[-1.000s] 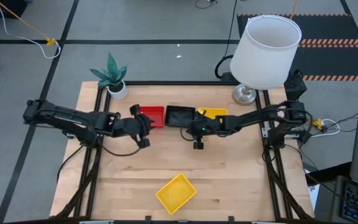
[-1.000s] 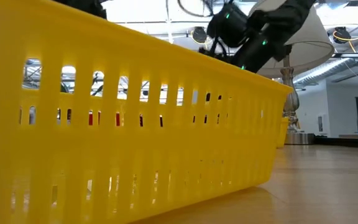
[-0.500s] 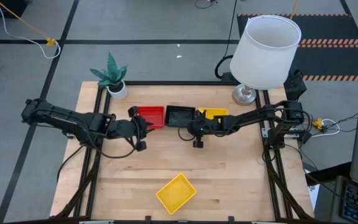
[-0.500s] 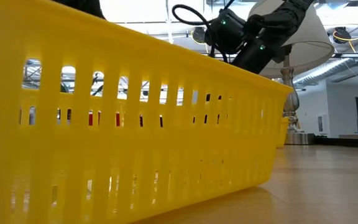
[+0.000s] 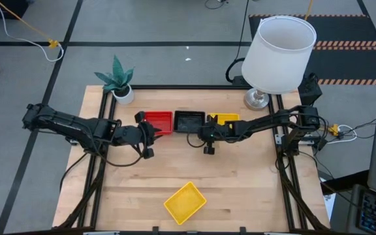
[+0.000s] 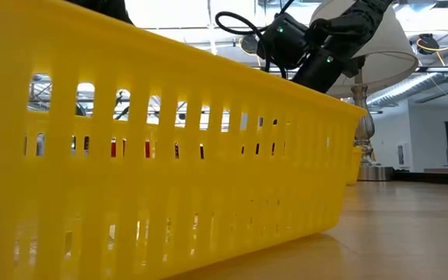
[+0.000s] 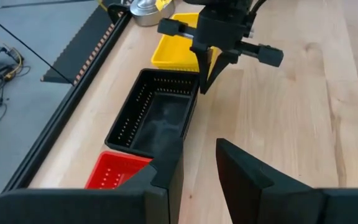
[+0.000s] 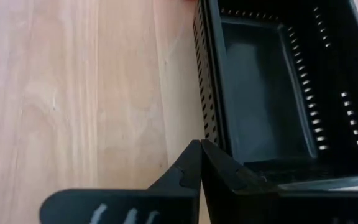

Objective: Stack baskets by color
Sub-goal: Stack the bottom black bin on top of the top black bin

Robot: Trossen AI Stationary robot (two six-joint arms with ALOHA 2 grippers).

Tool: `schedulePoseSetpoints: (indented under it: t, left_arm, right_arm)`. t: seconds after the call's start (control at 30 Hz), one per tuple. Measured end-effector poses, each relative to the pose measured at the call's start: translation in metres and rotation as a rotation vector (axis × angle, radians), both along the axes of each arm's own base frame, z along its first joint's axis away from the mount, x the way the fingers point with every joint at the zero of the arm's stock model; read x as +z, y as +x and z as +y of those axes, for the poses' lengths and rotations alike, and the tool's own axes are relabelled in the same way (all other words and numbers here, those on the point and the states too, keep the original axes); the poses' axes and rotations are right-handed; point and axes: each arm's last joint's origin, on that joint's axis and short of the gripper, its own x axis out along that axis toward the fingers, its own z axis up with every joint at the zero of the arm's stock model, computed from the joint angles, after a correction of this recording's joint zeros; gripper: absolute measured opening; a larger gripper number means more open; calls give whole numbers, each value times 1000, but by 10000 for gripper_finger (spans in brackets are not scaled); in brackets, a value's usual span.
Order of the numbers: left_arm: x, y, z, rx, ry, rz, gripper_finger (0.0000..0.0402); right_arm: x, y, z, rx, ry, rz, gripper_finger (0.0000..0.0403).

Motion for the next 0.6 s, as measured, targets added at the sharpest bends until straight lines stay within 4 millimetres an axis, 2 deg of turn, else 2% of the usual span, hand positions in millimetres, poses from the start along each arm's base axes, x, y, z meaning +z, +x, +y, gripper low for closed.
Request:
schedulePoseSetpoints:
  t: [0.6]
  left_arm:
    - [0, 0, 0, -5, 6, 3, 97]
  right_arm:
    - [28, -15, 2, -53, -13, -17, 0]
